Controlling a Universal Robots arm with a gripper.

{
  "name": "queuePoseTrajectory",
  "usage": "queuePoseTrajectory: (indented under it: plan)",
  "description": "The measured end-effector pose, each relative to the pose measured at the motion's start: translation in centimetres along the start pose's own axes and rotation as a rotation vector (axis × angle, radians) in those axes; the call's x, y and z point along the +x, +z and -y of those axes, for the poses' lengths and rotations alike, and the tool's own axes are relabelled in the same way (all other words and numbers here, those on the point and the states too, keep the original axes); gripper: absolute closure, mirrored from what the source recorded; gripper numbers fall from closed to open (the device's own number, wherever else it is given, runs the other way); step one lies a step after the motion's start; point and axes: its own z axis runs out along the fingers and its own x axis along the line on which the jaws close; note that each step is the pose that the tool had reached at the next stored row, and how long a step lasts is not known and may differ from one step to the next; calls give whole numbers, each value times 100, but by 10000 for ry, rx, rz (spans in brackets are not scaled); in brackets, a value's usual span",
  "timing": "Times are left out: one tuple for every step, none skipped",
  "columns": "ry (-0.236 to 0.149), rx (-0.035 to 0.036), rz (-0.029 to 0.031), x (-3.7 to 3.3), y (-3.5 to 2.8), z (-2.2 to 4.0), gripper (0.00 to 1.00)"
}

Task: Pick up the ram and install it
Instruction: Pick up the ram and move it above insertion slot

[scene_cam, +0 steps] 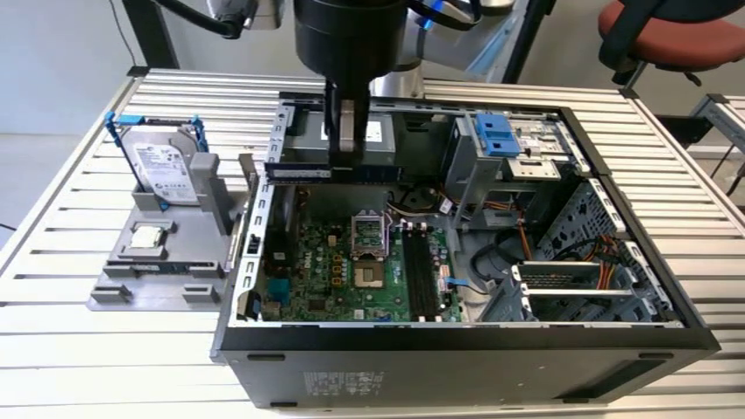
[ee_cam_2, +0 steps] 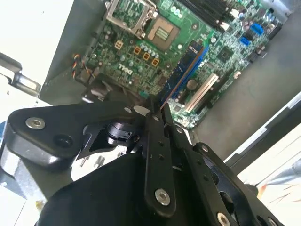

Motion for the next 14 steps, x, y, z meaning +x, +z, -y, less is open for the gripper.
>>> queuePoseTrajectory:
  plan:
    - [-1,0,0,-5,-1,37,100]
    - [0,0,0,-9,-1,75,100]
    - [2,0,0,-13,-1,109,100]
    - [6,0,1,-17,-1,142,100]
    - [14,1,1,-20,-1,170,100]
    - [27,1,0,-24,-2,197,100]
    - [45,2,1,-28,-2,222,100]
    - [96,2,1,-37,-3,267,100]
    - [121,3,2,-42,-3,288,100]
    - [145,4,2,-46,-3,311,100]
    - [173,4,3,-51,-3,335,100]
    - [206,5,4,-54,-3,354,100]
    - [242,6,3,-57,-4,373,100]
    - [277,6,3,-60,-4,391,100]
